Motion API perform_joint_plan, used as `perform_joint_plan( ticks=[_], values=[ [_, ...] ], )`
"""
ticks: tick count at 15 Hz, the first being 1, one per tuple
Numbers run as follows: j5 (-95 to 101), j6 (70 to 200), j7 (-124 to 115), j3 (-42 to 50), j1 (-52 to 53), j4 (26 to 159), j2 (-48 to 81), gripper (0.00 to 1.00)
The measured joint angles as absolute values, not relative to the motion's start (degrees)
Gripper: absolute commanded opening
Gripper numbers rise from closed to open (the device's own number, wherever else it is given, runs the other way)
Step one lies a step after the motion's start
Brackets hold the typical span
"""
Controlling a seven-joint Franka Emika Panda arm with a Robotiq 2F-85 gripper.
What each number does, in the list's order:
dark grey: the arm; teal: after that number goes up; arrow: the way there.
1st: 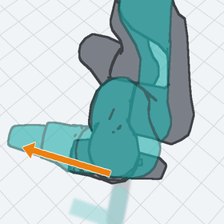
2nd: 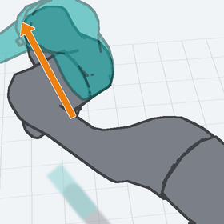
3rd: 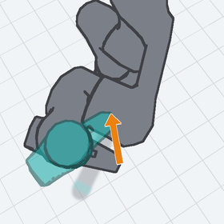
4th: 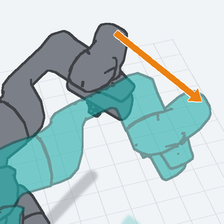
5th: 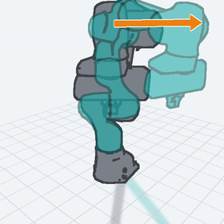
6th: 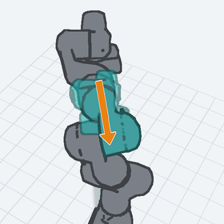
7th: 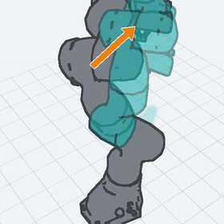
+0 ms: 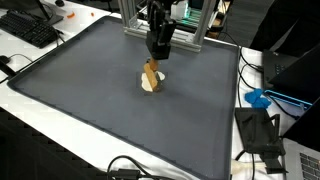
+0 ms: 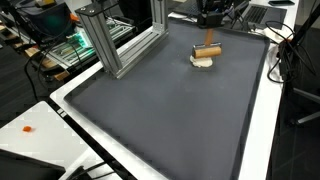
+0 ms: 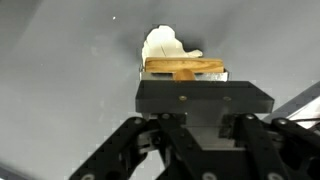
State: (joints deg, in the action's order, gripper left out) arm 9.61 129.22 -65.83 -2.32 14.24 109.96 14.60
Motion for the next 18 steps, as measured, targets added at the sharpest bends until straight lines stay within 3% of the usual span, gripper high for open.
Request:
perform_joint_plan(
  ticks=[18],
  values=[
    [11.8, 131.5, -77.3, -2.1, 13.6, 112.5, 15.2, 0.22]
  ],
)
